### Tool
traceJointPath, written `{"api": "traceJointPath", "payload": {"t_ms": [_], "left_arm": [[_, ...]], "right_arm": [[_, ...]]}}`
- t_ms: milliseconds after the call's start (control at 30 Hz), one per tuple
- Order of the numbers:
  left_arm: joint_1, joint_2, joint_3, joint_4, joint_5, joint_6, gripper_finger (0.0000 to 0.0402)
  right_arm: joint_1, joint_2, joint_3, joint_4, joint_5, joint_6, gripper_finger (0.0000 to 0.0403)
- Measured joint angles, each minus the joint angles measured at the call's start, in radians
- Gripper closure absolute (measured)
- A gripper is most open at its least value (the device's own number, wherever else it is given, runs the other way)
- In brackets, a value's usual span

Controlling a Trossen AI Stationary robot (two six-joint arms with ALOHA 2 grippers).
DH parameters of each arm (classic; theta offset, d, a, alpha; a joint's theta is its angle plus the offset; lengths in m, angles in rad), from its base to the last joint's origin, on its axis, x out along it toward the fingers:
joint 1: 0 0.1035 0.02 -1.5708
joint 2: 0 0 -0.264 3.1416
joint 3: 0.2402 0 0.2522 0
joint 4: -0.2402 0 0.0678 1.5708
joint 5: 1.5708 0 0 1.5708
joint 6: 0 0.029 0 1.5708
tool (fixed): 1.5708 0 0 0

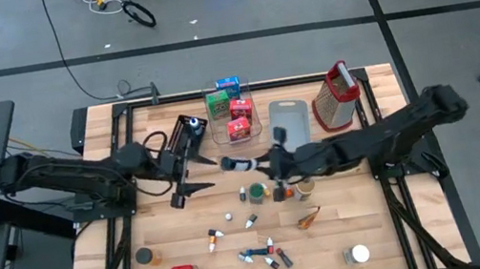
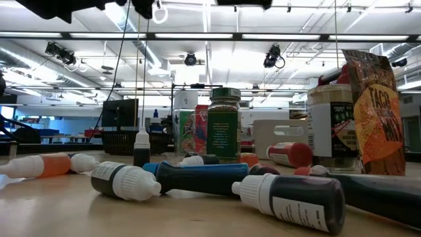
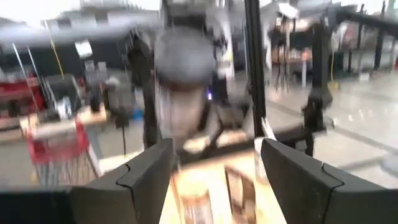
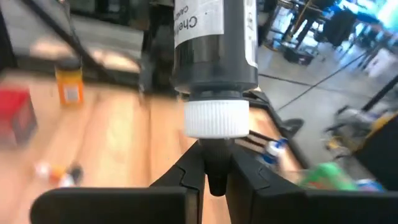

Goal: Pick & Place Kitchen Items
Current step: Put the large black food coloring bottle into the black bin

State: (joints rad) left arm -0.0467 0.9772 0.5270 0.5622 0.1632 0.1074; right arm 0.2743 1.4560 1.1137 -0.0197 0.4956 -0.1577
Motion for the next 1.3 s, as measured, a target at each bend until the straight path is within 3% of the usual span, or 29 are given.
{"api": "traceJointPath", "payload": {"t_ms": [167, 267, 400, 800, 967, 1100, 1300], "left_arm": [[0.000, -0.003, 0.000, -0.085, -0.046, -0.202, 0.0145], [0.000, -0.004, 0.000, -0.110, -0.036, -0.366, 0.0146], [0.001, -0.003, 0.000, -0.138, -0.012, -0.465, 0.0146], [0.096, 0.001, 0.001, -0.072, 0.006, -0.734, 0.0146], [0.101, 0.049, 0.002, -0.136, 0.031, -0.775, 0.0146], [0.102, 0.128, 0.000, -0.139, 0.069, -0.806, 0.0146], [0.104, 0.213, 0.001, -0.013, 0.105, -0.829, 0.0146]], "right_arm": [[0.037, -0.079, 0.000, -0.202, 0.001, -0.271, 0.0359], [0.052, -0.082, 0.000, -0.219, 0.072, -0.407, 0.0359], [0.056, -0.061, 0.000, -0.201, 0.143, -0.645, 0.0360], [0.047, 0.119, 0.000, 0.183, 0.184, -1.642, 0.0362], [0.019, 0.200, 0.000, 0.397, 0.199, -1.764, 0.0363], [-0.005, 0.230, 0.000, 0.416, 0.173, -1.840, 0.0363], [-0.037, 0.266, 0.000, 0.411, 0.120, -1.868, 0.0363]]}}
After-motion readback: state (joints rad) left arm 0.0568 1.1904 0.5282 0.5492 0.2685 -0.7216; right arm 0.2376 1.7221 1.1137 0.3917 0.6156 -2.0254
